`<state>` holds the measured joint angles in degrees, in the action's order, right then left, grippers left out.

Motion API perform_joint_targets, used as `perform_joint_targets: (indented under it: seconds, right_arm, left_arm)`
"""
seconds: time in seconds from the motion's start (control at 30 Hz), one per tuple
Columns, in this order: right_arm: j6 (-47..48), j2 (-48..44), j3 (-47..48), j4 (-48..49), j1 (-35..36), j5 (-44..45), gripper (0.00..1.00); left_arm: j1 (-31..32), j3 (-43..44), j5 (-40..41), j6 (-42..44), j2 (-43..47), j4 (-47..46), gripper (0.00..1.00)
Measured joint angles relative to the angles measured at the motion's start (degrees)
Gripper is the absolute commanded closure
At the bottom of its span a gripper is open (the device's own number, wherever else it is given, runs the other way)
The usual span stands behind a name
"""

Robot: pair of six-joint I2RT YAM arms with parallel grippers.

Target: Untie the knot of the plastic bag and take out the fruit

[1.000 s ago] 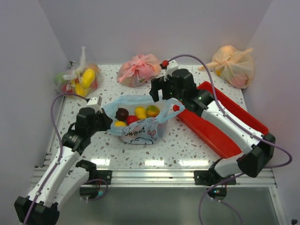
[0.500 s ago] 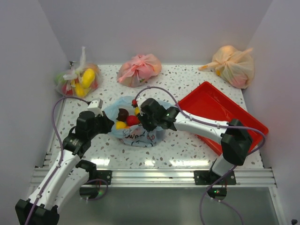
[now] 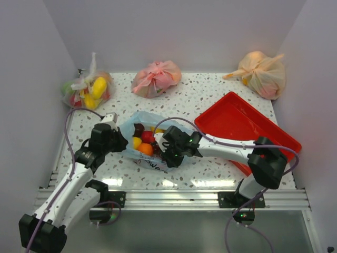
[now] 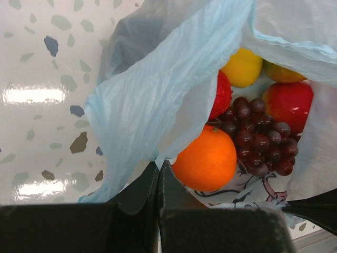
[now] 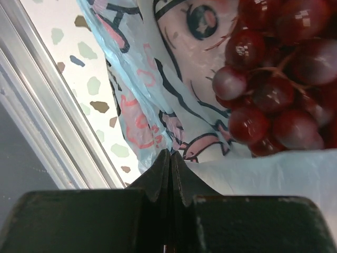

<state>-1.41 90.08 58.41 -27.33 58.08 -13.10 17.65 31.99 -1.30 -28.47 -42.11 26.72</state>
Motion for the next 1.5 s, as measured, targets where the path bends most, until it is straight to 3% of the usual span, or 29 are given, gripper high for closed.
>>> perform_joint_targets:
  seconds: [0.17, 0.2, 0.27, 0.3, 0.33, 0.43, 0.67, 0.87, 1.1, 1.37, 1.5]
  right_arm:
    - [0.13, 5.27, 0.00, 0.63, 0.00, -3.34, 0.88]
    - [0.07, 5.49, 0.00, 0.59, 0.00, -3.50, 0.76]
    - [-0.09, 5.40, 0.02, -0.70, 0.00, -3.54, 0.65]
    - [-0.07, 5.35, 0.13, -1.57, 0.00, -3.50, 0.52]
    - [-0.37, 5.20, 0.31, -2.38, 0.00, -3.48, 0.44]
    - [-0.44, 3.63, 1.84, -5.29, 0.00, -3.08, 0.32]
    - [-2.71, -2.75, 9.25, -3.74, 0.02, 1.62, 0.31]
    - [-5.01, 1.01, 14.47, 0.46, 0.00, 7.65, 0.29]
    - [-6.95, 9.44, 15.39, 2.75, 0.00, 11.02, 0.01]
    - [-7.13, 12.52, 15.15, 2.80, -0.02, 15.28, 0.01]
    - [-7.06, 16.74, 15.19, 3.19, -0.02, 15.58, 0.12]
  left_arm:
    - [0.11, 0.37, -0.20, -0.79, -2.97, 3.61, 1.00]
    - [0.11, 0.39, -0.35, -0.68, -3.02, 3.93, 1.00]
    - [0.09, 0.39, -0.42, -0.42, -2.80, 4.07, 1.00]
    - [0.02, 0.39, -0.96, 0.02, -2.49, 3.96, 1.00]
    - [0.00, 0.39, -1.40, 0.35, -2.23, 3.87, 1.00]
    - [-0.02, 0.42, -3.56, 2.08, -1.14, 3.41, 1.00]
    - [-0.02, 0.46, -8.28, 5.03, 0.26, 2.14, 1.00]
    - [-0.02, 0.46, -9.46, 5.53, 2.21, 1.60, 1.00]
    - [-0.02, 0.46, -9.70, 5.53, 2.10, 1.53, 1.00]
    - [-0.02, 0.44, -9.79, 5.53, 2.14, 1.07, 1.00]
    - [-0.02, 0.39, -9.79, 5.51, 2.86, 0.85, 1.00]
